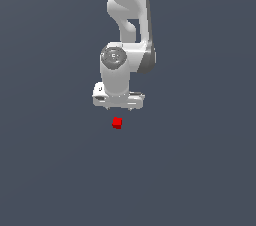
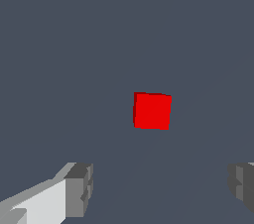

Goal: Pick up the red cube and move it to a goal position.

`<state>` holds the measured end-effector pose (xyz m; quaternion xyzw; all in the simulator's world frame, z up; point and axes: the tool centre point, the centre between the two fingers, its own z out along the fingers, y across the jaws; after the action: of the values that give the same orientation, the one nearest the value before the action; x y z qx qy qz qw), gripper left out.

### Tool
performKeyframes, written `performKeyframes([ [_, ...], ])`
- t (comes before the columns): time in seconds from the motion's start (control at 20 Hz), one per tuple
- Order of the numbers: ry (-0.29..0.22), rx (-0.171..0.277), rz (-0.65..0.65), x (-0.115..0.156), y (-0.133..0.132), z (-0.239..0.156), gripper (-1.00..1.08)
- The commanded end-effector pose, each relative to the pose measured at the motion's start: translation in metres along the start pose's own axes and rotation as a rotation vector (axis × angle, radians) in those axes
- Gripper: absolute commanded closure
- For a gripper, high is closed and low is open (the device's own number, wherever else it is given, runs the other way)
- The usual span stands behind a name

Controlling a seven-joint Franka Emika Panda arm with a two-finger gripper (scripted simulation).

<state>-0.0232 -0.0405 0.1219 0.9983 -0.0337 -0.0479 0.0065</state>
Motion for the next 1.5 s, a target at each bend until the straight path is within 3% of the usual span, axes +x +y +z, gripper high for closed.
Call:
performKeyframes([
  [0.0, 0.0, 0.0, 0.0, 0.0, 0.0, 0.0, -0.92],
  [0.4, 0.013, 0.002, 0.008, 0.003, 0.001, 0.014, -0.92],
  [1.05, 0.077, 0.015, 0.049, 0.023, 0.008, 0.082, -0.92],
  [1.45, 0.095, 0.019, 0.06, 0.03, 0.01, 0.1, -0.92],
])
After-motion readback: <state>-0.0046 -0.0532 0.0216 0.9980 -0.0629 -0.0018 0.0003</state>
